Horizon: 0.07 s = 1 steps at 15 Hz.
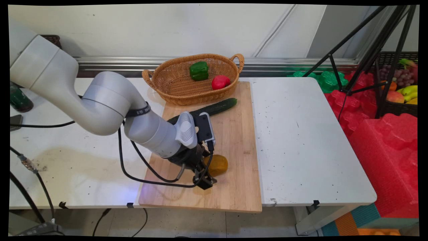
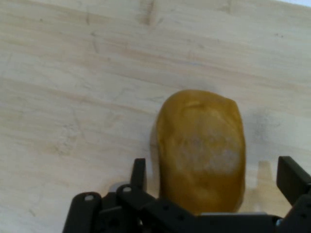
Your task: Place the picked object on the cutting board
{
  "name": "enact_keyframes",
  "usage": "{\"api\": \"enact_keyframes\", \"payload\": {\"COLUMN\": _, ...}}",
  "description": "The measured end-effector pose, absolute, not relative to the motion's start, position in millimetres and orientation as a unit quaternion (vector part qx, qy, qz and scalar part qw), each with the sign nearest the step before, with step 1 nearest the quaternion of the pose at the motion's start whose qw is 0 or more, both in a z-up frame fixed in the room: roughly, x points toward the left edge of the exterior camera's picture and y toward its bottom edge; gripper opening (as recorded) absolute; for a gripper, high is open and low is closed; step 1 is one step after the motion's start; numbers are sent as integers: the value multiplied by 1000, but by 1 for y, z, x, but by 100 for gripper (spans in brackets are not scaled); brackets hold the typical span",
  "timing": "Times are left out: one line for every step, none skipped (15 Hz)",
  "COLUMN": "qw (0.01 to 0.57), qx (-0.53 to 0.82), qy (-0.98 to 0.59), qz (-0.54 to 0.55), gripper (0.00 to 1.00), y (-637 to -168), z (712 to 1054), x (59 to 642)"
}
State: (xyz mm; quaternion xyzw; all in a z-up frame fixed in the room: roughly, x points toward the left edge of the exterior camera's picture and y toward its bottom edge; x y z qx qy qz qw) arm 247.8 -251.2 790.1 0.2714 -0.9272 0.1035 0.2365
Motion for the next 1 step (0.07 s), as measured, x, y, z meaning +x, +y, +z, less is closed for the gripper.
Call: {"api": "enact_keyframes", "payload": {"qw": 238, "qx": 270, "qy": -927, "qz": 104, "gripper": 100, "y": -250, "z": 790, "x": 248}}
